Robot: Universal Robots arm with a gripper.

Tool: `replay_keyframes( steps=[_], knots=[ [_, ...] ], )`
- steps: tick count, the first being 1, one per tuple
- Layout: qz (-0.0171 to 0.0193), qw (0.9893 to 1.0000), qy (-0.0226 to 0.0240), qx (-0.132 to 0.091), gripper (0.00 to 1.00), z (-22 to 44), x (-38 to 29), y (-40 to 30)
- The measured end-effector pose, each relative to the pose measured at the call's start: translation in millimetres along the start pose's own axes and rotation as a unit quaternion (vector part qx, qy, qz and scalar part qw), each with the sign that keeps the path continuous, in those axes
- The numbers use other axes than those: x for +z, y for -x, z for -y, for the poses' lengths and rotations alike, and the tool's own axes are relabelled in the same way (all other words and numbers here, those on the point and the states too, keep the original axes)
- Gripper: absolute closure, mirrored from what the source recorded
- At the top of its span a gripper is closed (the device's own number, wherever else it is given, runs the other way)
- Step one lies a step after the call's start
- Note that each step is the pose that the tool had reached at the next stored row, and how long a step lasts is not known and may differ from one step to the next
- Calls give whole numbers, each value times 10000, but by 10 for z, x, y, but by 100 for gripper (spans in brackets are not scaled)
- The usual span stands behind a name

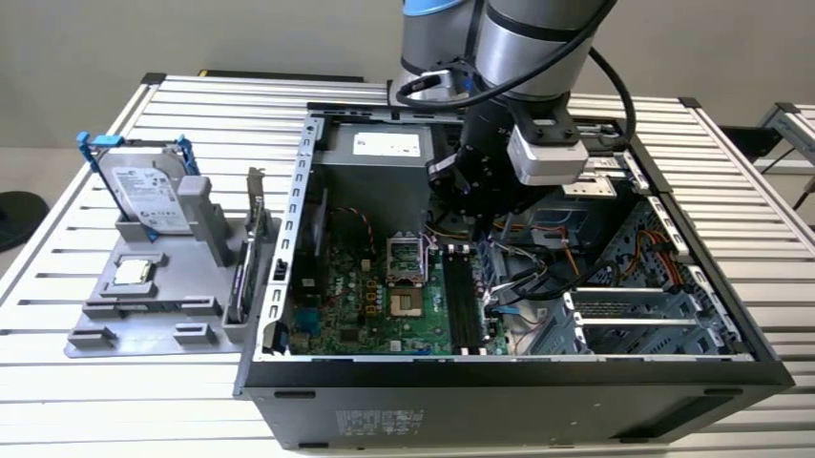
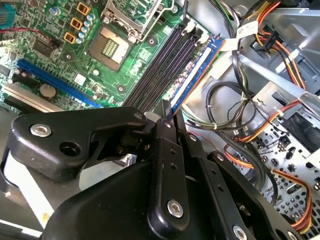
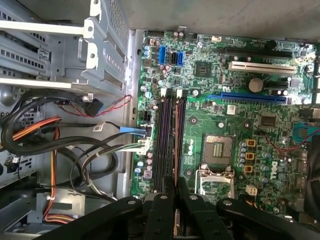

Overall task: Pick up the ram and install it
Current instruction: 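Insert the ram into the slot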

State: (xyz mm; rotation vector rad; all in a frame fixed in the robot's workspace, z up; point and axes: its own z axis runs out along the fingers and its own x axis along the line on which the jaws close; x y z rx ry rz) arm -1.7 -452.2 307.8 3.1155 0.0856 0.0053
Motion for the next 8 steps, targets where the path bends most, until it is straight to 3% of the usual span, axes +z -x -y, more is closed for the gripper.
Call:
replay_keyframes(
  steps=[8],
  knots=[
    [1,10000,0,0,100,1,28,-1]
  ],
)
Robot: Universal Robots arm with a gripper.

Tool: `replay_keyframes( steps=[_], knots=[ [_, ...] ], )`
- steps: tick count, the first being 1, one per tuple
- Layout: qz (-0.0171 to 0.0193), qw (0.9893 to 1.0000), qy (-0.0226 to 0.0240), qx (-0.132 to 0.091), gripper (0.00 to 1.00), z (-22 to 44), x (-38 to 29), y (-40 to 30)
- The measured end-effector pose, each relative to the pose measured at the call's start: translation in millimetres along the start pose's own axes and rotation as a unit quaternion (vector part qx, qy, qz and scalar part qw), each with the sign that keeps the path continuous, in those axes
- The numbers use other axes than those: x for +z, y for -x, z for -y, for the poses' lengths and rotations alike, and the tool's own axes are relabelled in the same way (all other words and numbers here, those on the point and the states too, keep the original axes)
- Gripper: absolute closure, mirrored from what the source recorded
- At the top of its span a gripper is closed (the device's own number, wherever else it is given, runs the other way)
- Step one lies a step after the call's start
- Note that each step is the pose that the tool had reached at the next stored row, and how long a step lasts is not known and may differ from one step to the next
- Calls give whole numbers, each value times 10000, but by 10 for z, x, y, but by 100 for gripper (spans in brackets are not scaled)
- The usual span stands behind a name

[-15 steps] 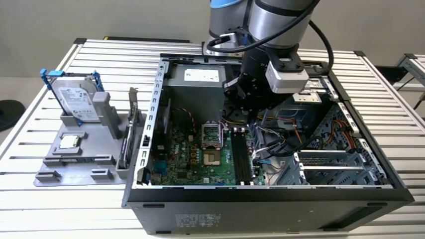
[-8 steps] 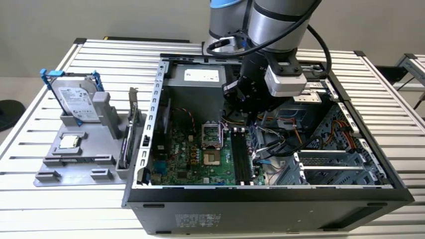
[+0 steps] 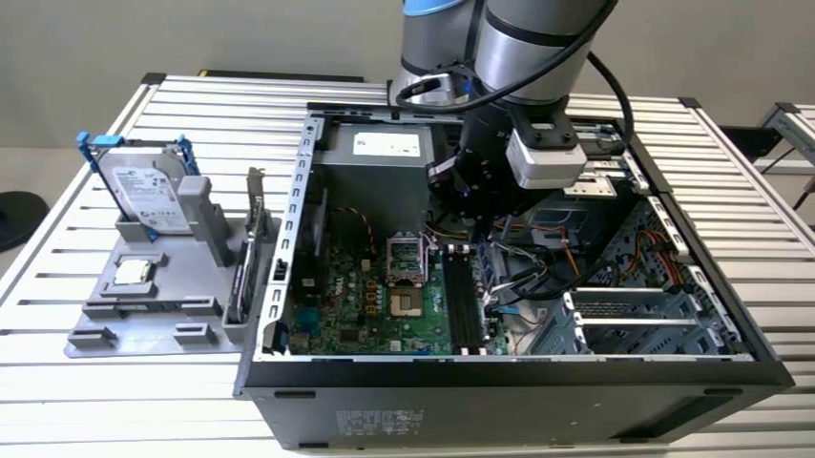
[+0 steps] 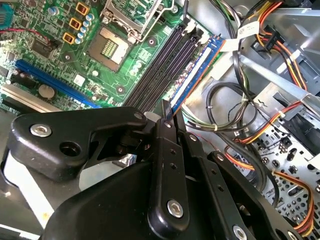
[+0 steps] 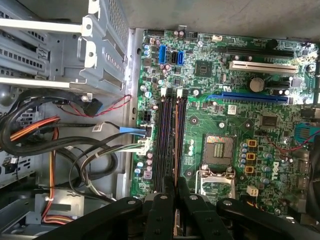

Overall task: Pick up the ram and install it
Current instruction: 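Insert the ram into the slot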

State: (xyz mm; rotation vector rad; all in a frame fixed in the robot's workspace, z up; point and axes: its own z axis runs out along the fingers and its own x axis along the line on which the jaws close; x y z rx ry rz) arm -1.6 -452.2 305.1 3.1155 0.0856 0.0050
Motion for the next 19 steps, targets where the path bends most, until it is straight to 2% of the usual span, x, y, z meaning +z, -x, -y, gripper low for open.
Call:
replay_keyframes(
  steps=[3,13,19],
  knots=[
    [0,10000,-1,7,100,1,6,0],
    [2,10000,7,59,100,1,132,1],
    [5,9999,9,149,100,-7,166,-15]
  ],
)
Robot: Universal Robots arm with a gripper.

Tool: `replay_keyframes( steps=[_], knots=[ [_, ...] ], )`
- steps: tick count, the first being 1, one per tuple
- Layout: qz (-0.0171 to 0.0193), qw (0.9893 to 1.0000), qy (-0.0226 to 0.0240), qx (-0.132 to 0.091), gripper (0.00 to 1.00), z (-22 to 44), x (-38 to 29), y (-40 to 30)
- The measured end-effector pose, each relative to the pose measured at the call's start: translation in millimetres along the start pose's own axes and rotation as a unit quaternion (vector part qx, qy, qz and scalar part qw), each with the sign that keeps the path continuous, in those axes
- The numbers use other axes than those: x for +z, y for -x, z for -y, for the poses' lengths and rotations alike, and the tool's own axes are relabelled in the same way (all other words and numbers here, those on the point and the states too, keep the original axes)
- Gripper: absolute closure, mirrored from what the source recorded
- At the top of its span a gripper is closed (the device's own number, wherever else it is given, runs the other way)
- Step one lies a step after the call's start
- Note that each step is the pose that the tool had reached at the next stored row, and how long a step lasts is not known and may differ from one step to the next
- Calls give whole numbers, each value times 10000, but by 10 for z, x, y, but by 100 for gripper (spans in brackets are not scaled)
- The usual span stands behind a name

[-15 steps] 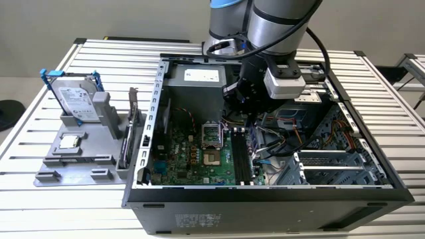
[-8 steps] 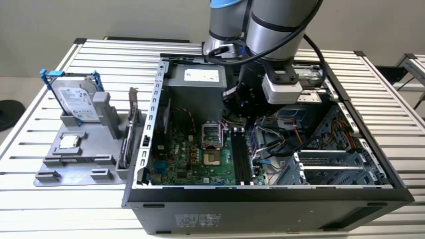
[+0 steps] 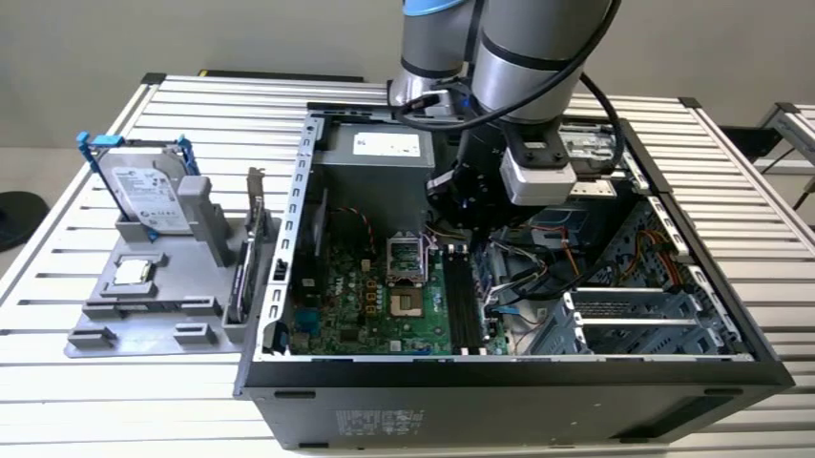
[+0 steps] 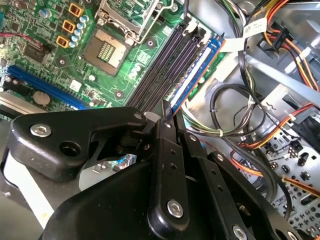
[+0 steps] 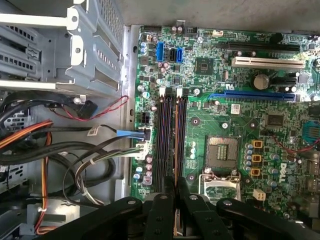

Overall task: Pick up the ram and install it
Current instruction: 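Insert the ram into the slot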

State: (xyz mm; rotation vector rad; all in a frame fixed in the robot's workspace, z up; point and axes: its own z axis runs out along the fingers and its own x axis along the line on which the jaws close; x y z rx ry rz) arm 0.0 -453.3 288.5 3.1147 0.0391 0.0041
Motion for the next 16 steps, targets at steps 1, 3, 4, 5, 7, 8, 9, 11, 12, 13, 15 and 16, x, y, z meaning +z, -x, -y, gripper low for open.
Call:
replay_keyframes(
  steps=[1,3,4,5,7,8,9,11,12,13,15,16],
  knots=[
    [0,10000,0,15,100,-1,3,-6],
    [1,10000,-1,40,100,-4,9,-20],
    [1,10000,-1,48,100,-8,12,-28],
    [1,10000,-2,55,100,-11,15,-35],
    [1,10000,-1,72,100,-17,23,-52],
    [2,10000,-1,82,100,-20,28,-60],
    [2,10000,-1,92,100,-22,34,-70],
    [2,9999,-1,111,100,-25,50,-84],
    [2,9999,-1,119,100,-28,59,-88],
    [3,9999,-2,128,100,-30,72,-90],
    [3,9999,-4,143,100,-38,100,-93],
    [4,9999,-6,150,100,-42,115,-95]
  ],
)
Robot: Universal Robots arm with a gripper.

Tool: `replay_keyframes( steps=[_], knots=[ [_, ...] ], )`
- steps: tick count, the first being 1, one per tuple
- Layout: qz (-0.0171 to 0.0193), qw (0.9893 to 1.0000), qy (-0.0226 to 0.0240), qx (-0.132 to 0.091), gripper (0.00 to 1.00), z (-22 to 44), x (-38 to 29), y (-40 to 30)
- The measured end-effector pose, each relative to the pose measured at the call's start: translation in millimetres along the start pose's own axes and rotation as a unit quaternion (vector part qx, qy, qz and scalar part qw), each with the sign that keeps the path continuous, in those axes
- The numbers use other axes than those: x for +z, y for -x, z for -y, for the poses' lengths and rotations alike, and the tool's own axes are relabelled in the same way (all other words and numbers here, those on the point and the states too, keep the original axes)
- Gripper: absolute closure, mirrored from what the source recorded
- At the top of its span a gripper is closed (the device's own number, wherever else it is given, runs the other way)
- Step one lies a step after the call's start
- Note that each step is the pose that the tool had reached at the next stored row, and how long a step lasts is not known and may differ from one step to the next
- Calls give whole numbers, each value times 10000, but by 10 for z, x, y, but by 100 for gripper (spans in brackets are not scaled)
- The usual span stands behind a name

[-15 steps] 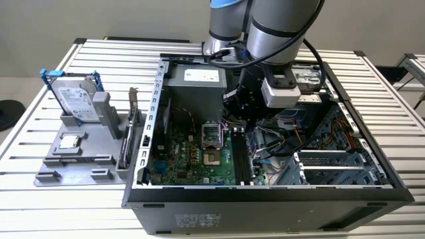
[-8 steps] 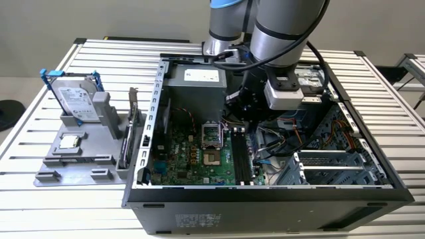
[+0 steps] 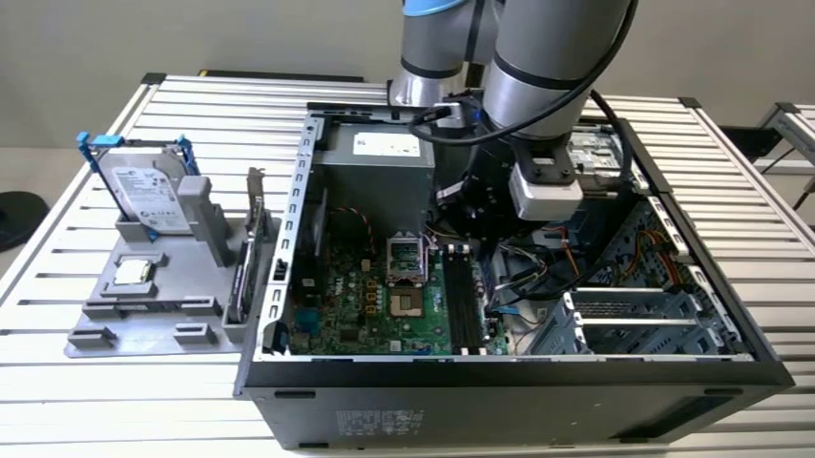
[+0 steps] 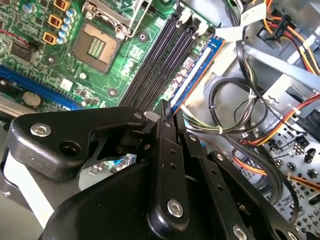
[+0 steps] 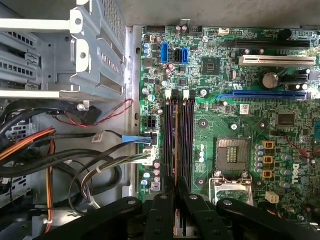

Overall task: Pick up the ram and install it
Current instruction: 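Insert the ram into the slot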

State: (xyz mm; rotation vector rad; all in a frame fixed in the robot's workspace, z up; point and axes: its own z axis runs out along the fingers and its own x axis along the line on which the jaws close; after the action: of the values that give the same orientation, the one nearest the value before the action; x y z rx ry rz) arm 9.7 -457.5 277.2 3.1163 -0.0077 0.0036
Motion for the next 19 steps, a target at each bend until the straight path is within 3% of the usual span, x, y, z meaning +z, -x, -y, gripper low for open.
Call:
replay_keyframes(
  steps=[6,19],
  knots=[
    [0,10000,-15,26,100,-35,54,-34],
    [2,10000,-14,89,100,-87,219,-40]
  ],
)
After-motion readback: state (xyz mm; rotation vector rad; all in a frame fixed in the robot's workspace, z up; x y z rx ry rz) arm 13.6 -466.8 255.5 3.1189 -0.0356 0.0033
